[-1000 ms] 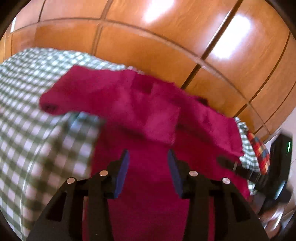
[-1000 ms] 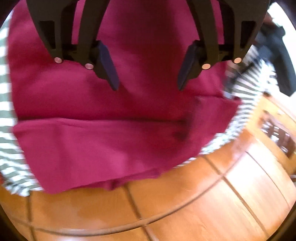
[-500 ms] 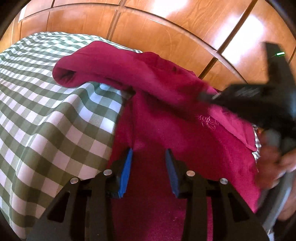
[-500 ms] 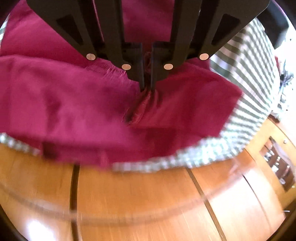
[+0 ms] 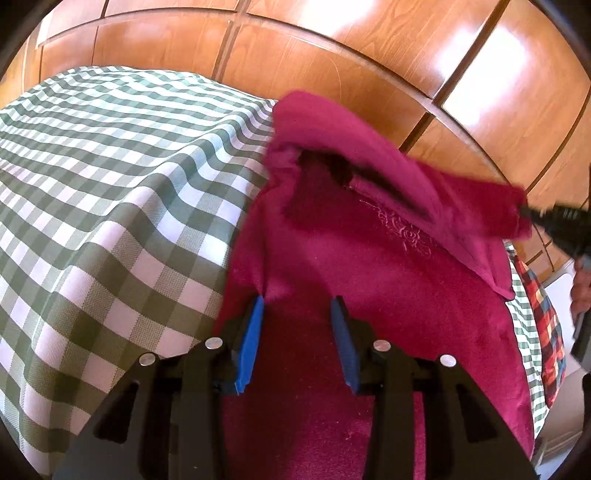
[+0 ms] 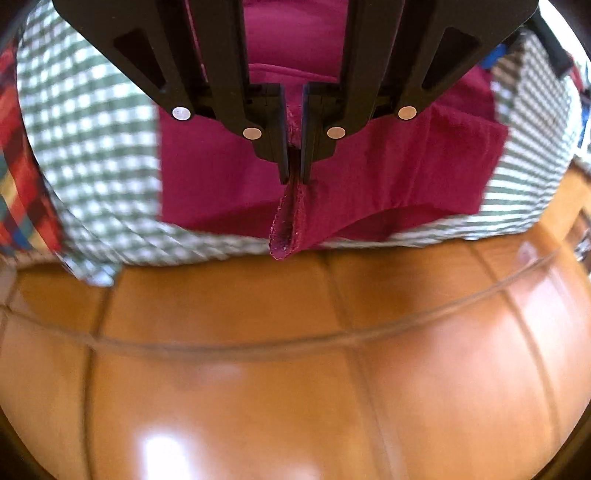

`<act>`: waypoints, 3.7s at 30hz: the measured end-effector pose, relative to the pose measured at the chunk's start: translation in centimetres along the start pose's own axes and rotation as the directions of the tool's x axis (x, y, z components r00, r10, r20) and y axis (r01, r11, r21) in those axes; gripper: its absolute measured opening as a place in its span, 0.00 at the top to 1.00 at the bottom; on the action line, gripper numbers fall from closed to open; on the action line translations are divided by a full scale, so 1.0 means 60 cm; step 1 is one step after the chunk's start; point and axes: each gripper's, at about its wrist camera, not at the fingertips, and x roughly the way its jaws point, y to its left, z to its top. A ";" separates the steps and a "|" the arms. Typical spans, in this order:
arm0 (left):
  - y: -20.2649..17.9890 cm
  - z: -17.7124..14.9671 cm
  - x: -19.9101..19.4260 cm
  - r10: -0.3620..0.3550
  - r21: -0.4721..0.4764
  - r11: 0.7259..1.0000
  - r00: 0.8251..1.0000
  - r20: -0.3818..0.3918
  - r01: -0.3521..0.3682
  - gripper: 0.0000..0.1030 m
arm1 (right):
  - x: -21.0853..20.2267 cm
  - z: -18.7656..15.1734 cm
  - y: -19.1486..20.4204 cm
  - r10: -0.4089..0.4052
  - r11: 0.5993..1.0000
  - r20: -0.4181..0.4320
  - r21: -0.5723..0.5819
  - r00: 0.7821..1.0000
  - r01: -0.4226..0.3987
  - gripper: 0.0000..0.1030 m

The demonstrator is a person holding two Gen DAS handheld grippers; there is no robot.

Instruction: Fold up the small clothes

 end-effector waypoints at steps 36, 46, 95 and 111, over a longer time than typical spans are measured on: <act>-0.118 0.184 0.159 0.188 0.210 0.959 0.982 0.029 -0.190 0.55 | 0.134 -0.072 -0.012 -0.069 0.996 -0.019 -0.064 0.997 0.068 0.50; -0.121 0.165 0.070 0.176 0.169 0.969 0.984 0.039 -0.180 0.51 | 0.081 -0.072 0.003 -0.077 0.994 -0.022 -0.081 0.997 0.075 0.31; 0.003 -0.206 -0.229 0.222 0.260 0.940 0.974 0.032 -0.223 0.63 | -0.235 -0.476 -0.072 0.042 0.996 -0.186 -0.063 0.982 -0.055 0.52; -0.033 -0.214 -0.238 0.211 0.348 0.913 0.976 0.048 -0.214 0.96 | -0.245 -0.467 -0.053 0.065 0.991 -0.196 -0.102 0.978 -0.086 0.89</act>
